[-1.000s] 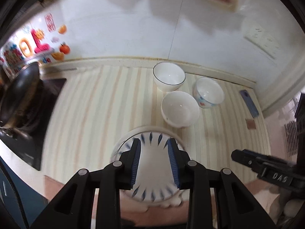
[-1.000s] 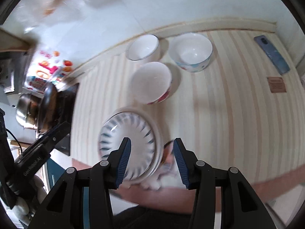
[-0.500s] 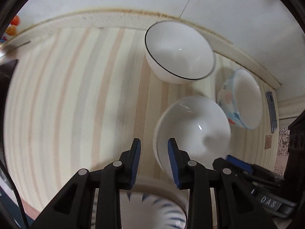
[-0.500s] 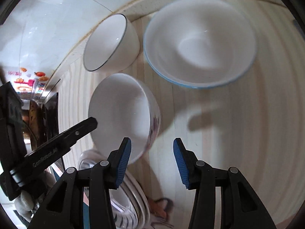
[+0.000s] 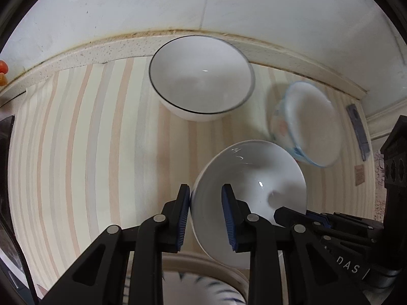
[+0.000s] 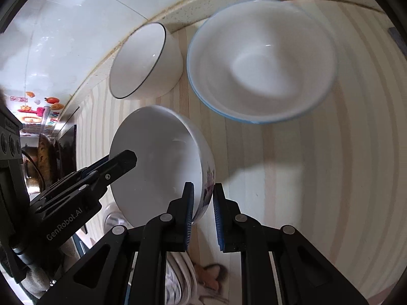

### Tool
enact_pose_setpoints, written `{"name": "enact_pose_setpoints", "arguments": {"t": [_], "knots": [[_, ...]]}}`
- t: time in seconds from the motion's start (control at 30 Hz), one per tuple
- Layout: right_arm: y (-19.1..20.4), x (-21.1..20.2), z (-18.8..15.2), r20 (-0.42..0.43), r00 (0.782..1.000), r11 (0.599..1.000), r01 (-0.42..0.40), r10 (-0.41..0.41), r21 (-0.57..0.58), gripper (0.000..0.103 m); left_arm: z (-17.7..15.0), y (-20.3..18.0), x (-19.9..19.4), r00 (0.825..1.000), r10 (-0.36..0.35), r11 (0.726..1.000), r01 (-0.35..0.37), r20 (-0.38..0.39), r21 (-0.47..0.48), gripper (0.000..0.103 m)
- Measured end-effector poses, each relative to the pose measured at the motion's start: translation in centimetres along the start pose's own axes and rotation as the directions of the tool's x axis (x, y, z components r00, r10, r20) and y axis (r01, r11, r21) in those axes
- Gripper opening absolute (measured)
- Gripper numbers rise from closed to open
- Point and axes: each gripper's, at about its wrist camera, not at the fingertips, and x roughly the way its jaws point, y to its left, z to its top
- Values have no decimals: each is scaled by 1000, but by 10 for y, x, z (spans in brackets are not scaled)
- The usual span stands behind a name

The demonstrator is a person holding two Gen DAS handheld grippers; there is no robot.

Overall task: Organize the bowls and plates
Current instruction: 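Grasp the red-flower bowl with the right tool while the left tool grasps a white bowl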

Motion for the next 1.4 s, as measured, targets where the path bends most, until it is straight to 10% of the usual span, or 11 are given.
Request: {"name": "enact_pose_setpoints", "arguments": {"t": [0.4, 0.83, 1.23, 1.4], "knots": [[-69, -84, -75, 15, 999, 999, 40, -40, 15, 17, -57, -84, -24, 998, -60, 990, 61, -17, 126, 23], [-150, -76, -127, -31, 997, 989, 80, -77, 122, 17, -99, -144, 30, 989, -49, 974, 78, -138, 212, 23], [-169, -90, -130, -74, 997, 992, 27, -17, 124, 18, -90, -137, 5, 992, -77, 980, 94, -98, 175, 23], [-164, -133, -99, 13, 1000, 993, 4, -5, 115, 41, -49, -112, -37, 995, -102, 988, 99, 18, 115, 24]]}}
